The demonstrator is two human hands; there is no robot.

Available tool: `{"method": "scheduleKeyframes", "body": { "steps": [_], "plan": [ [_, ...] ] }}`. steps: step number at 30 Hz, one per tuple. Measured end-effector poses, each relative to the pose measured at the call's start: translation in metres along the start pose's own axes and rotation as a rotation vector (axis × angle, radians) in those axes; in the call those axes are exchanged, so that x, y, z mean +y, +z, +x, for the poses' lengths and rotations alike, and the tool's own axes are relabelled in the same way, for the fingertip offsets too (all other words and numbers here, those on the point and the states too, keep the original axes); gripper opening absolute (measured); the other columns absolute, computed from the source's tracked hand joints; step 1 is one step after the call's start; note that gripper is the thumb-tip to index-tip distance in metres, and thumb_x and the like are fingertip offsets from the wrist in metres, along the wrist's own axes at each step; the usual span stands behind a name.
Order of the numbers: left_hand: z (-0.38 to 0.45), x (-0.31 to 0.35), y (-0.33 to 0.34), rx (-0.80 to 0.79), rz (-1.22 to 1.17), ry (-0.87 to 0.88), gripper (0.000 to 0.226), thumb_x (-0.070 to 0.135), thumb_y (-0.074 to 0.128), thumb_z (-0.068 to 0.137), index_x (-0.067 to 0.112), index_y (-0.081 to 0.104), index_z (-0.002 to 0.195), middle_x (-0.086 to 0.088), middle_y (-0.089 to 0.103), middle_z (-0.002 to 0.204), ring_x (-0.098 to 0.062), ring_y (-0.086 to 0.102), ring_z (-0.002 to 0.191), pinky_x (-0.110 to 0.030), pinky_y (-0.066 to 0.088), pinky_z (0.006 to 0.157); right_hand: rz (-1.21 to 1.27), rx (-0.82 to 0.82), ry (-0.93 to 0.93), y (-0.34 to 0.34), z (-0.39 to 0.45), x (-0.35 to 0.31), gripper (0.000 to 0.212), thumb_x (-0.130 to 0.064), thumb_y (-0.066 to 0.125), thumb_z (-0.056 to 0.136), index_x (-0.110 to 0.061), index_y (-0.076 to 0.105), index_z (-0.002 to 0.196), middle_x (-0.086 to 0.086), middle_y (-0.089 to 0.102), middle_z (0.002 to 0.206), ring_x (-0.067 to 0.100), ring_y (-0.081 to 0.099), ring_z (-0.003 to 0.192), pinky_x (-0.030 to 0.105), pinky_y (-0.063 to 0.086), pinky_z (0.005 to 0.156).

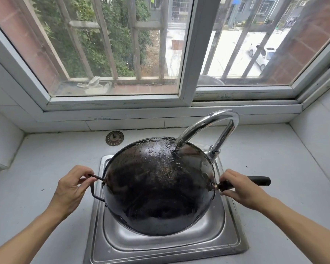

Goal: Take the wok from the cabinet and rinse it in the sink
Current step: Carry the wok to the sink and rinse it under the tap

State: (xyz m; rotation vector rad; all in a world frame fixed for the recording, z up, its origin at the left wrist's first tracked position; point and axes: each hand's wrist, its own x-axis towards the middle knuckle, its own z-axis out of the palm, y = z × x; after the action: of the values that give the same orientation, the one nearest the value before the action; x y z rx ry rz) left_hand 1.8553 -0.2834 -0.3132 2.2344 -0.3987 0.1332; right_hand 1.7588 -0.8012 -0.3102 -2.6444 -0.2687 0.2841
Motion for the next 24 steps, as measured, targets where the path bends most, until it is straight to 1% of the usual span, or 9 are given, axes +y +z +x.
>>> {"method": "scheduleKeyframes", "body": {
  "steps": [3, 6, 8, 12, 20, 24],
  "plan": [
    [0.001, -0.004, 0.003, 0.001, -0.019, -0.041, 0.006, 0.017, 0.065, 0.083, 0.021, 0.061, 0.086, 0.004, 0.058, 0.089, -0.011, 0.061, 0.082, -0.015, 0.053, 0.076, 0.006, -0.004, 0.006, 0.000, 0.000, 0.001, 0.031, -0.024, 0.079, 0.078, -0.027, 0.053, 0.095, -0.017, 0.051, 0.094, 0.007, 0.055, 0.086, 0.027, 0.049, 0.076],
    [0.001, -0.010, 0.008, 0.009, -0.018, -0.083, 0.020, 0.006, 0.069, 0.084, 0.025, 0.062, 0.086, 0.007, 0.059, 0.090, -0.011, 0.061, 0.081, -0.015, 0.053, 0.074, 0.014, -0.014, 0.010, 0.000, 0.000, 0.001, 0.030, -0.026, 0.078, 0.079, -0.029, 0.052, 0.095, -0.018, 0.051, 0.095, 0.007, 0.056, 0.086, 0.027, 0.050, 0.076],
    [0.002, -0.013, 0.011, 0.010, -0.021, -0.101, 0.025, 0.003, 0.070, 0.084, 0.027, 0.062, 0.086, 0.008, 0.060, 0.090, -0.010, 0.061, 0.080, -0.016, 0.053, 0.073, 0.013, -0.014, 0.009, 0.000, -0.001, 0.002, 0.029, -0.027, 0.077, 0.079, -0.028, 0.053, 0.096, -0.019, 0.050, 0.095, 0.007, 0.056, 0.086, 0.027, 0.050, 0.076],
    [0.004, -0.013, 0.016, -0.007, -0.042, -0.114, 0.021, 0.007, 0.070, 0.084, 0.026, 0.063, 0.085, 0.008, 0.061, 0.090, -0.011, 0.062, 0.078, -0.027, 0.054, 0.073, 0.019, -0.005, 0.014, -0.004, -0.004, 0.005, 0.030, -0.026, 0.078, 0.079, -0.028, 0.054, 0.095, -0.018, 0.051, 0.094, 0.009, 0.056, 0.085, 0.029, 0.050, 0.076],
    [0.011, -0.001, 0.034, -0.040, -0.092, -0.102, 0.014, 0.010, 0.070, 0.084, 0.022, 0.064, 0.084, 0.007, 0.062, 0.088, -0.012, 0.063, 0.078, -0.027, 0.056, 0.074, 0.009, 0.028, 0.059, -0.013, -0.025, 0.017, 0.032, -0.025, 0.079, 0.078, -0.031, 0.052, 0.093, -0.018, 0.051, 0.092, 0.011, 0.055, 0.084, 0.031, 0.050, 0.075],
    [0.018, 0.003, 0.041, -0.060, -0.095, -0.090, 0.013, 0.009, 0.071, 0.084, 0.020, 0.065, 0.086, 0.006, 0.062, 0.088, -0.012, 0.063, 0.078, -0.030, 0.055, 0.073, 0.023, 0.041, 0.084, -0.010, -0.038, 0.021, 0.031, -0.024, 0.080, 0.077, -0.028, 0.054, 0.093, -0.018, 0.052, 0.092, 0.010, 0.055, 0.083, 0.031, 0.049, 0.076]
  ]
}}
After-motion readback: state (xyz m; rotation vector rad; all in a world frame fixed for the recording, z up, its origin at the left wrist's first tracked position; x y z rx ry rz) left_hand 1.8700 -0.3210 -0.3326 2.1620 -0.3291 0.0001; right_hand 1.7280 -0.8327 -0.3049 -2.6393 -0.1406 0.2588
